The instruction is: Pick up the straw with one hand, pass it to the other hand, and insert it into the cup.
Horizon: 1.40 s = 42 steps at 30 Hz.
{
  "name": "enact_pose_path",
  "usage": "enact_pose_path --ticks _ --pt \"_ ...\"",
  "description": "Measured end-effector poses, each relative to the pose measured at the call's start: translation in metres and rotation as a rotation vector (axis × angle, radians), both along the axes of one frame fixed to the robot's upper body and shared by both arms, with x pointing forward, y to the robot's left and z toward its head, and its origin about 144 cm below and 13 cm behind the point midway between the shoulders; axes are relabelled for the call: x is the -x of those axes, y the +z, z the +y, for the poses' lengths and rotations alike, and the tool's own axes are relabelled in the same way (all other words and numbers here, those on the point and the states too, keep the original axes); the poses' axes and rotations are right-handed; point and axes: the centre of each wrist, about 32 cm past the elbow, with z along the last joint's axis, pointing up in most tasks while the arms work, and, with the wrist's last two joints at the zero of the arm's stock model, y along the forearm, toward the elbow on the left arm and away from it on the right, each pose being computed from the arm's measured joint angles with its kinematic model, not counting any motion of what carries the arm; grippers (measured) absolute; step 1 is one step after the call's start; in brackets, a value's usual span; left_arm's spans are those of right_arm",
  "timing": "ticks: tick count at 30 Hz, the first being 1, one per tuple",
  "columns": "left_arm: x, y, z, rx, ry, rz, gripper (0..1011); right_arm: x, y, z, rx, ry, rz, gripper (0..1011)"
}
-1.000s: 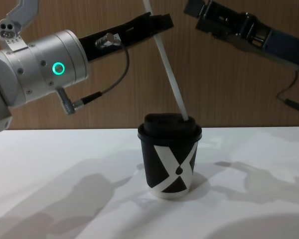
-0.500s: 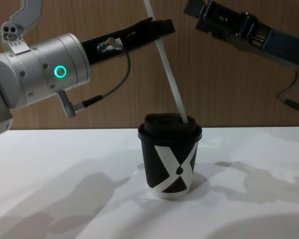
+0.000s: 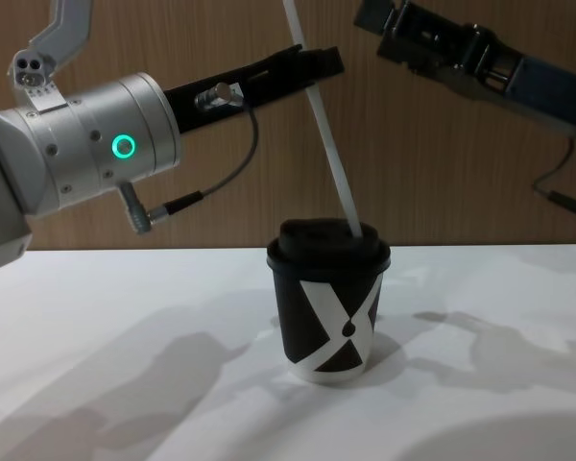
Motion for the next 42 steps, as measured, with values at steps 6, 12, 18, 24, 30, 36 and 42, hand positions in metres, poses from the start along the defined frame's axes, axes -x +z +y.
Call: enact_pose_path --ticks 6,12,18,24,30,36,42 --pt "-0.001 -0.001 -0.003 -0.011 -0.005 -0.008 11 0.0 0.0 0.0 0.0 0.0 0.0 1001" --pt "-0.001 -0.001 -0.006 -0.029 -0.01 -0.029 24 0.0 0.0 0.0 0.0 0.0 0.0 1001" --pt "0.0 -0.002 -0.01 -0.052 -0.014 -0.052 197 0.0 0.0 0.0 0.0 0.0 0.0 1001" --pt "0.001 -0.001 -0.012 -0.065 -0.019 -0.069 357 0.0 0.0 0.0 0.0 0.0 0.0 1001" --pt "0.004 -0.001 -0.013 -0.073 -0.021 -0.079 561 0.0 0.0 0.0 0.0 0.0 0.0 1001" --pt "0.008 -0.002 -0.009 -0.078 -0.02 -0.085 762 0.001 0.001 -0.001 0.003 -0.003 -0.002 1001" --pt "0.012 -0.002 -0.005 -0.079 -0.015 -0.087 911 0.006 0.002 -0.005 0.016 -0.025 -0.004 1001"
